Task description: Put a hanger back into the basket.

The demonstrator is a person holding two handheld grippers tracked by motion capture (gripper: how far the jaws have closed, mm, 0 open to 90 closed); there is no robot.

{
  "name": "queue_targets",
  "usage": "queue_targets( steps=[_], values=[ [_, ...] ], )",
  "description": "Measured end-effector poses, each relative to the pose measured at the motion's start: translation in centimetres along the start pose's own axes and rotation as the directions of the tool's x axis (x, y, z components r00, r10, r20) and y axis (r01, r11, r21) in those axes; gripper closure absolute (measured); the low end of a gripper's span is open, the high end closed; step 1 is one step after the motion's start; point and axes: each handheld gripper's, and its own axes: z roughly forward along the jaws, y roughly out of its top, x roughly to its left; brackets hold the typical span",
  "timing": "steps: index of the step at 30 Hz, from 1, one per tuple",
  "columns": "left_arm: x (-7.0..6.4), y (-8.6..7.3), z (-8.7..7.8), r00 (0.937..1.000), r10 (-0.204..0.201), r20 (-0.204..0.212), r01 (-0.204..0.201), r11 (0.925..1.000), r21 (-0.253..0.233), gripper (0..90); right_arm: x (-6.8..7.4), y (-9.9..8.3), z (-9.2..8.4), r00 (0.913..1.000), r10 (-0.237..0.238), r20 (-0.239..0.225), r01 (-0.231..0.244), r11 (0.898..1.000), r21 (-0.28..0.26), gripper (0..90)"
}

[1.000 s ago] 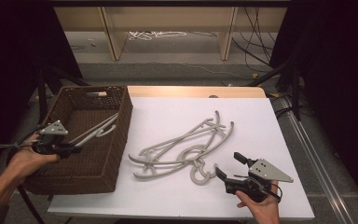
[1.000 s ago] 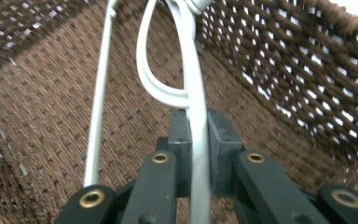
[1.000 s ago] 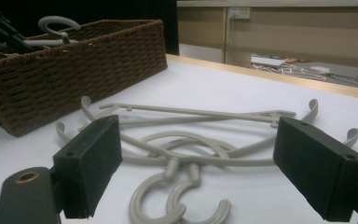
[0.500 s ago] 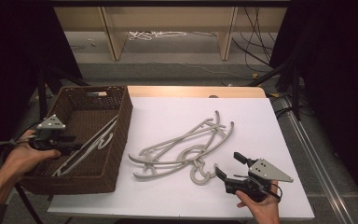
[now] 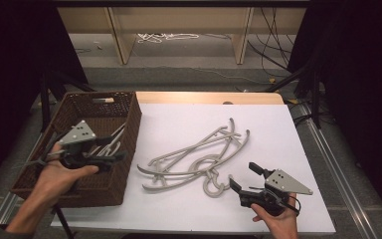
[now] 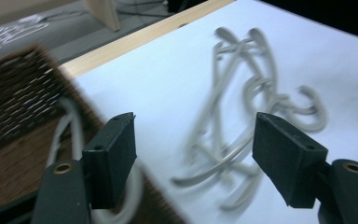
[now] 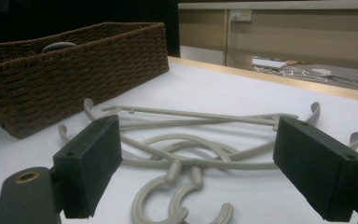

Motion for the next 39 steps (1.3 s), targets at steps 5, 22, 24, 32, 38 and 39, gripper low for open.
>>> queue_targets(
  steps=[5, 22, 24, 32, 38, 39],
  values=[
    [-3.3, 1.1, 2.5, 0.9971, 0.011, 0.075, -0.008, 0.999, -0.045, 29.0, 0.0, 0.1, 0.0, 1.0, 0.003, -0.009, -0.003, 1.0, -0.004, 16.2],
    [-8.2, 1.2, 9.3, 0.9847, 0.153, -0.084, -0.159, 0.984, -0.079, 23.5, 0.0, 0.2, -0.3, 0.9999, 0.005, -0.01, -0.006, 1.0, -0.009, 16.2],
    [-8.7, 0.7, 10.0, 0.9815, 0.158, -0.108, -0.168, 0.9812, -0.094, 19.7, 0.0, 0.1, -0.2, 1.0, 0.006, -0.007, -0.006, 1.0, -0.018, 16.2],
    [-9.9, -1.9, 11.9, 0.9797, 0.173, -0.1, -0.186, 0.9733, -0.134, 15.9, 0.2, 0.2, -0.4, 0.9999, -0.004, -0.014, 0.004, 1.0, -0.007, 16.0],
    [-9.3, -2.4, 11.3, 0.9779, 0.189, -0.088, -0.203, 0.9593, -0.196, 15.9, 0.1, 0.1, -0.4, 1.0, 0.002, -0.007, -0.002, 1.0, -0.007, 16.0],
    [-9.2, -2.5, 11.3, 0.9787, 0.193, -0.068, -0.203, 0.9581, -0.202, 15.8, 0.1, 0.1, -0.3, 0.9999, 0.004, -0.015, -0.005, 1.0, -0.007, 16.0]
  ],
)
